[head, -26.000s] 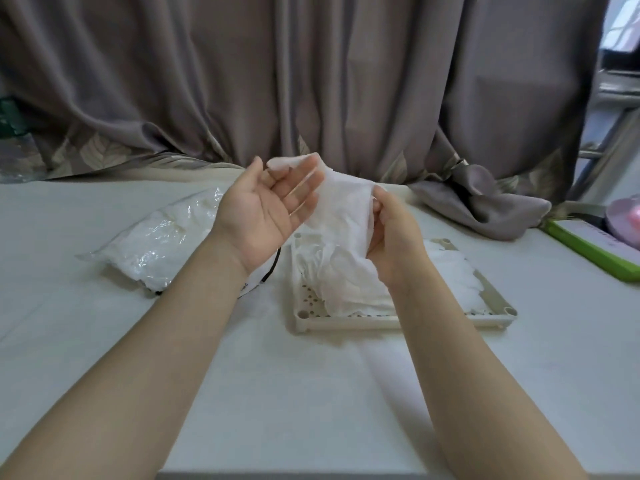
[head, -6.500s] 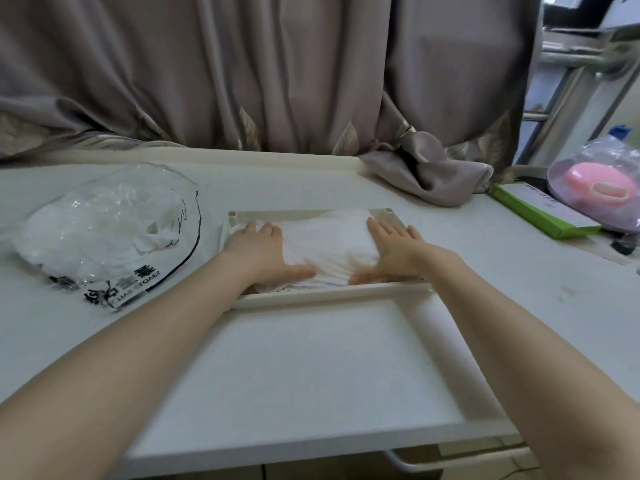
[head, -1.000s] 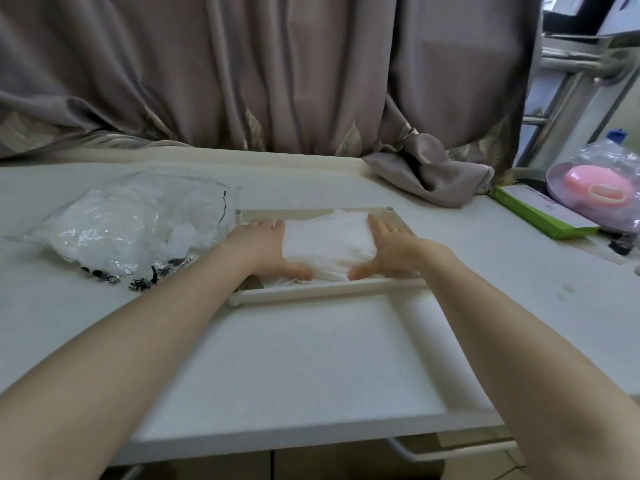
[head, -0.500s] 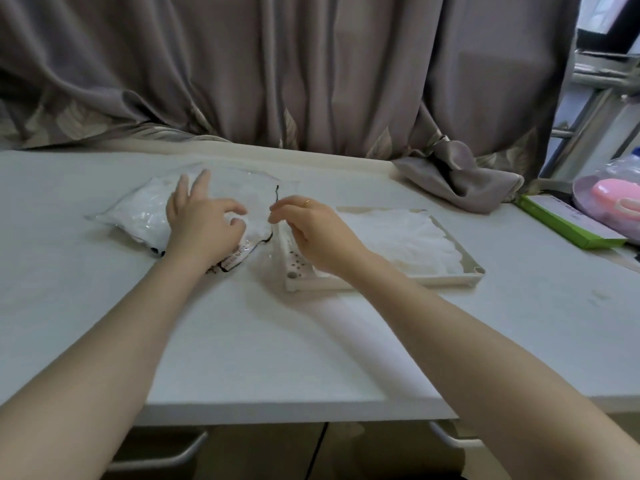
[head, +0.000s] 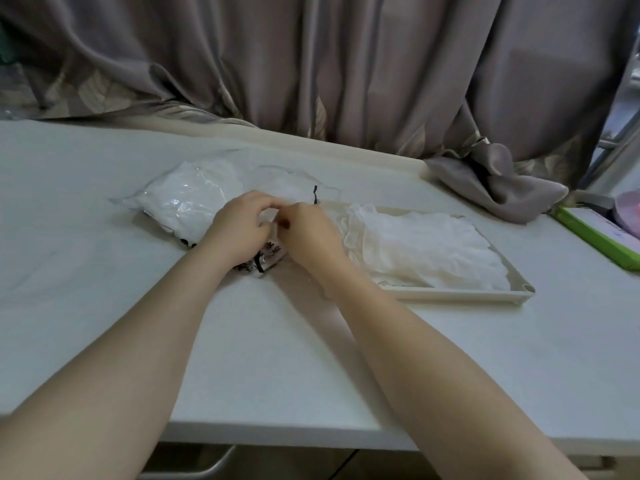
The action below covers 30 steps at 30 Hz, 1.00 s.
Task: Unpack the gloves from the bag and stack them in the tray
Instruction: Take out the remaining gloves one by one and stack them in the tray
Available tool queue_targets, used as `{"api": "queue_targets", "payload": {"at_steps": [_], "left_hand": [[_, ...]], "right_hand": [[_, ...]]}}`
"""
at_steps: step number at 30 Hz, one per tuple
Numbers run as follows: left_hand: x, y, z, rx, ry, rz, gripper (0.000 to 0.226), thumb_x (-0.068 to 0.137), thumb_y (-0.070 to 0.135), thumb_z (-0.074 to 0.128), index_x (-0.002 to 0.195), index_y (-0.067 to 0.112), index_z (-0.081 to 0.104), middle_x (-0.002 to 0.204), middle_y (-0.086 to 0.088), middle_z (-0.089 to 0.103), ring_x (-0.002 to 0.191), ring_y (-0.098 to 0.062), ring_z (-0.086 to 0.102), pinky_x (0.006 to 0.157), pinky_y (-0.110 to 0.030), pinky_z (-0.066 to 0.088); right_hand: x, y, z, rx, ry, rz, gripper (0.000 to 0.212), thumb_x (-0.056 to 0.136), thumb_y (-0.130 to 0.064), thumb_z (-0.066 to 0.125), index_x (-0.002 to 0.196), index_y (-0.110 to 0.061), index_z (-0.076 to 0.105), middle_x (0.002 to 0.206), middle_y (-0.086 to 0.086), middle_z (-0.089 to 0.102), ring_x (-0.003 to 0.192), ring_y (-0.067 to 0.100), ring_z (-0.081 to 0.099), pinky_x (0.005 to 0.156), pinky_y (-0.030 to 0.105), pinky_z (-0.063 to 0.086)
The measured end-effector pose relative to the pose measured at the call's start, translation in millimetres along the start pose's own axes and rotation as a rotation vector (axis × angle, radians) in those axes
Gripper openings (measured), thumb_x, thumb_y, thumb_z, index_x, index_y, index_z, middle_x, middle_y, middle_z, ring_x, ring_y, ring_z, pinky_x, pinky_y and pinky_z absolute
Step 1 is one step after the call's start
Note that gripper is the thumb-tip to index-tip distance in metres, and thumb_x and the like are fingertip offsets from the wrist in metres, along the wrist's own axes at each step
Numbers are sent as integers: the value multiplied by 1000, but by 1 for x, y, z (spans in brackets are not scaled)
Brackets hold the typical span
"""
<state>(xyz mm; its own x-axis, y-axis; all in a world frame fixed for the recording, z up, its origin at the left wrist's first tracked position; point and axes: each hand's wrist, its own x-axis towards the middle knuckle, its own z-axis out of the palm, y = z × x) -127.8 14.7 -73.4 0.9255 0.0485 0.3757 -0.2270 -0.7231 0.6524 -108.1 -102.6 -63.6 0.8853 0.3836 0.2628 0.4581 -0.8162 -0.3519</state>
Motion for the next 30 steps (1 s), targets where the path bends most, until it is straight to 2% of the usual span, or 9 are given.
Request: {"api": "queue_targets", "payload": {"at_steps": [3, 8, 14, 18, 21, 23, 25, 27, 30], "left_hand": [[1, -3, 1, 48, -33, -46, 47, 79, 2, 53, 122, 21, 58, 126, 0, 57, 117, -23, 51, 97, -39, 41], [0, 0, 9, 193, -83, -86, 19, 88, 27, 58, 102, 15, 62, 106, -5, 62, 102, -29, 54, 89, -39, 43], [-2, 2, 10, 187, -14, -164, 16, 88, 34, 57, 94, 22, 67, 98, 4, 66, 105, -22, 55, 90, -34, 40], [-11, 17, 8, 89, 30, -84, 58, 78, 38, 64, 131, 31, 41, 110, 20, 44, 129, -12, 29, 114, -46, 8], [-18, 32, 6, 18, 74, -9, 65, 69, 43, 51, 131, 26, 45, 117, 20, 36, 137, -12, 18, 115, -44, 2], [-20, 36, 2, -94, 99, 35, 51, 69, 39, 51, 115, 18, 57, 115, 15, 47, 127, -14, 36, 112, -42, 19], [-24, 41, -3, -361, 57, 26, 25, 76, 32, 57, 95, 17, 62, 99, 7, 61, 94, -16, 55, 90, -36, 43], [-28, 45, -4, -512, 26, 22, 7, 85, 21, 63, 80, 22, 59, 78, 4, 61, 70, -15, 51, 68, -30, 42], [-30, 54, -2, -527, 5, 20, 17, 92, 14, 57, 77, 21, 55, 63, 10, 56, 60, -10, 46, 58, -24, 38]], "right_hand": [[-2, 10, -5, 343, 160, 30, 18, 87, -7, 48, 80, -2, 63, 63, 5, 55, 68, 27, 52, 59, 37, 38], [-6, 18, -21, 892, 212, 178, 26, 94, -19, 40, 73, -8, 51, 75, 7, 53, 69, 16, 51, 68, 33, 42], [-7, 27, -44, 1100, 366, 470, 43, 100, -39, 31, 67, -14, 45, 72, 3, 55, 65, 18, 50, 61, 28, 40], [-6, 28, -39, 1276, 248, 512, 32, 95, -44, 45, 91, -13, 54, 81, 4, 60, 73, 19, 59, 69, 29, 47], [-10, 26, -38, 1403, 139, 380, 23, 89, -22, 62, 100, -6, 49, 79, 10, 60, 68, 20, 61, 58, 25, 48], [-11, 24, -41, 1427, 99, 314, 28, 84, -16, 66, 102, -6, 47, 84, 14, 58, 73, 25, 61, 61, 30, 49], [-13, 22, -48, 1436, 83, 285, 23, 87, -15, 63, 99, -7, 45, 81, 10, 58, 68, 19, 63, 60, 31, 51], [-19, 22, -57, 1440, 107, 297, 12, 93, -10, 55, 95, -8, 44, 78, 8, 59, 62, 12, 65, 59, 29, 52], [-29, 31, -69, 1386, 175, 357, 3, 97, -10, 47, 96, -9, 45, 71, 5, 57, 55, 11, 59, 54, 26, 47]]}}
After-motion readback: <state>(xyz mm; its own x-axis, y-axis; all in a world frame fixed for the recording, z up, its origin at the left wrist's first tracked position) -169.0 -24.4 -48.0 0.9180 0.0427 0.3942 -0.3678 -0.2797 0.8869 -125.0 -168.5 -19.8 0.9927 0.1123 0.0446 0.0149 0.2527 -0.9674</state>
